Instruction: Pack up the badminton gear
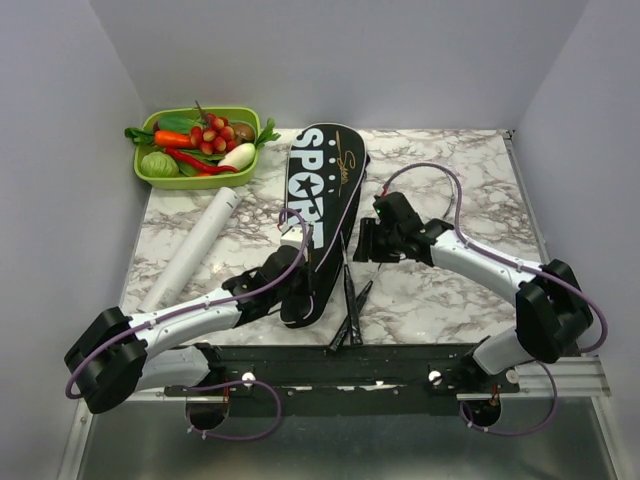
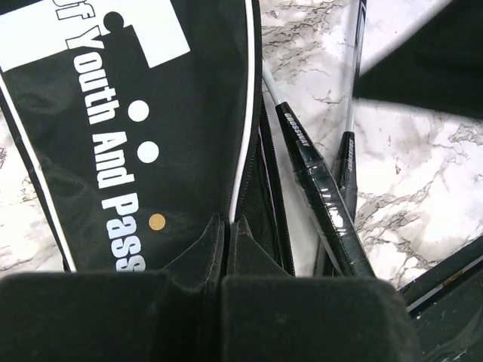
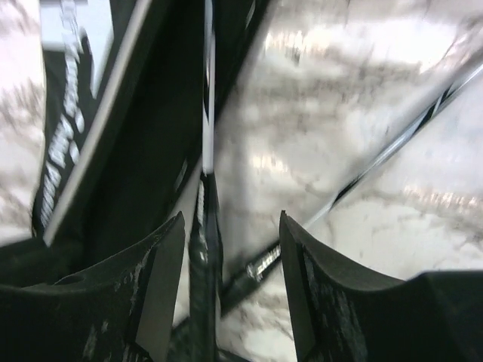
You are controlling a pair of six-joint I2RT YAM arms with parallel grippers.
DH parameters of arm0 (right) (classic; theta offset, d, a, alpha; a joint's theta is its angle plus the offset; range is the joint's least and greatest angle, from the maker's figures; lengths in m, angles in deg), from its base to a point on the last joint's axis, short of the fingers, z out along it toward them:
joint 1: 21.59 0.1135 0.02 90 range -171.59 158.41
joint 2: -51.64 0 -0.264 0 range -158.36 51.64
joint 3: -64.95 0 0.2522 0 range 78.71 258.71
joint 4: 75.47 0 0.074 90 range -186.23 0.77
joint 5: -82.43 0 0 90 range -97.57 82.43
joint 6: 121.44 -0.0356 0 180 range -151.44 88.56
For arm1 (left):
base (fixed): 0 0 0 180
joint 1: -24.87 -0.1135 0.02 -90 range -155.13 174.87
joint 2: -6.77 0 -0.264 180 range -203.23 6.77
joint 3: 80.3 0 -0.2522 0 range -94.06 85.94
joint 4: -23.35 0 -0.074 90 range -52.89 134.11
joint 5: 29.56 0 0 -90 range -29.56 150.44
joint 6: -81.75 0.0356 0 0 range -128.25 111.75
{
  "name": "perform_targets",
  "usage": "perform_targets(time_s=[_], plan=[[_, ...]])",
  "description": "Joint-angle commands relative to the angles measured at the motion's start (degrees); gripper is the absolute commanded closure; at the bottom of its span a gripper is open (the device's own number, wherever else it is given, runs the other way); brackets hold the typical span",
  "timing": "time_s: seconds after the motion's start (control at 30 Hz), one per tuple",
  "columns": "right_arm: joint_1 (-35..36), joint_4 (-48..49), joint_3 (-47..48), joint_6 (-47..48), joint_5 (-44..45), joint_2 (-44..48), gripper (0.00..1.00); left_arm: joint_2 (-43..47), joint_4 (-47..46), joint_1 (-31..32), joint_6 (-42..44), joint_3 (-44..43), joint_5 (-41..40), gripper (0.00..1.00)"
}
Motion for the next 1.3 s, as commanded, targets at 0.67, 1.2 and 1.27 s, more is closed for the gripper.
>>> perform_targets(time_s=[0.67,1.2,1.27], plan=[[14.93,6.49,-26.43,-13.48,-9.11,19.39,0.39,1.22,-1.53,1.2,-1.08,0.5,-2.29,1.0],[17.04,17.92,-34.96,-21.83,-10.87,21.41,0.41,2.01,-1.26,1.47,-1.08,1.47,-2.64,1.0],[17.13,18.1,-35.4,-22.36,-10.34,22.29,0.42,1.75,-1.35,1.47,-1.08,1.56,-2.56,1.0]])
